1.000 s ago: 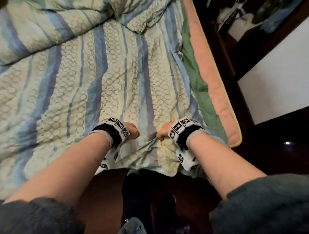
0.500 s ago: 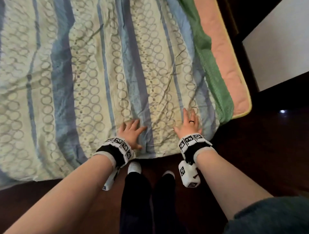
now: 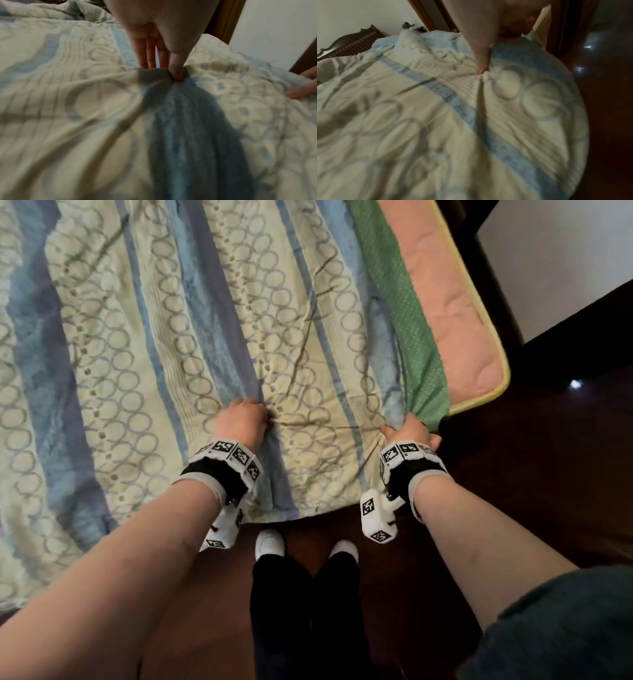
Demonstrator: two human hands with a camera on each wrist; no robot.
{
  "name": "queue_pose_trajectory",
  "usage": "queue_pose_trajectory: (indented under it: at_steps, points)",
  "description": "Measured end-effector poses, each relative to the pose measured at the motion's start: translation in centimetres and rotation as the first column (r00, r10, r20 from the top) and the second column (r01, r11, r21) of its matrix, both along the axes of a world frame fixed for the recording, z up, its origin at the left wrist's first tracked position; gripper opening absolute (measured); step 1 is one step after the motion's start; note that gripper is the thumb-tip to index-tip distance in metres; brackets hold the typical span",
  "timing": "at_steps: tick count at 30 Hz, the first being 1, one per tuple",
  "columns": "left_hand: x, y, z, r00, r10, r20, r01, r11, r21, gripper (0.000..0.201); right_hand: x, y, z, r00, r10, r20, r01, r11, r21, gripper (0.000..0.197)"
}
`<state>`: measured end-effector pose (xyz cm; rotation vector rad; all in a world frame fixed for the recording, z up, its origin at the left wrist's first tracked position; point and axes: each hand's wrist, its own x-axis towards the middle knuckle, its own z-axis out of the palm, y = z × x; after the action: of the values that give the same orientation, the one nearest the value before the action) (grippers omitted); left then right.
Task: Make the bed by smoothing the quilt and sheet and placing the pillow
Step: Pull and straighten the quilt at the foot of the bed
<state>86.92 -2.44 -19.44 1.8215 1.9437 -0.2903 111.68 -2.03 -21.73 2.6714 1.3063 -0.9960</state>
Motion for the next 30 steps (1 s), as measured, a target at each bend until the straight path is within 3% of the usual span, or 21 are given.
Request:
queue_pose_trajectory:
  at_steps: [6, 14, 16, 21, 24, 27, 30]
  points:
    - [0.2, -0.9, 3.8, 0.962, 0.229, 0.151, -0.223, 0.973, -0.051, 0.023, 1.4, -3.0, 4.2, 0.996, 0.045, 0.070, -0.063, 0.959, 0.276, 0.038]
    - [1.4, -1.2, 10.4, 0.901, 0.250, 0.354, -0.259, 0.966, -0.022, 0.014, 5.8, -2.2, 9.7, 0.994, -0.028, 0.105, -0.013, 0.929, 0.369, 0.042]
    - [1.8, -1.7, 9.8, 0.908, 0.229, 0.351, -0.233, 0.972, -0.032, 0.017, 5.9, -2.8, 9.0, 0.992, -0.088, 0.091, 0.053, 0.941, 0.333, 0.039]
    - [1.8, -2.0, 5.3, 0.979, 0.091, 0.183, -0.053, 0.977, -0.205, 0.026, 3.3, -3.2, 5.8, 0.978, -0.122, 0.168, 0.131, 0.991, -0.040, 0.058]
    - [2.0, -2.1, 4.0, 0.979, -0.041, 0.198, 0.084, 0.972, -0.217, 0.044, 1.1, -1.4, 6.5, 0.983, 0.076, 0.169, -0.063, 0.995, -0.081, 0.082]
    - [1.4, -2.3, 3.7, 0.985, 0.024, 0.169, -0.015, 0.998, -0.056, 0.059, -1.5, 0.3, 7.8, 0.949, 0.280, 0.143, -0.282, 0.959, -0.004, 0.086]
    - [-0.1, -1.9, 3.1, 0.982, 0.154, 0.104, -0.146, 0.986, -0.084, 0.071, -3.4, 0.3, 7.6, 0.941, 0.312, 0.132, -0.316, 0.949, 0.014, 0.086]
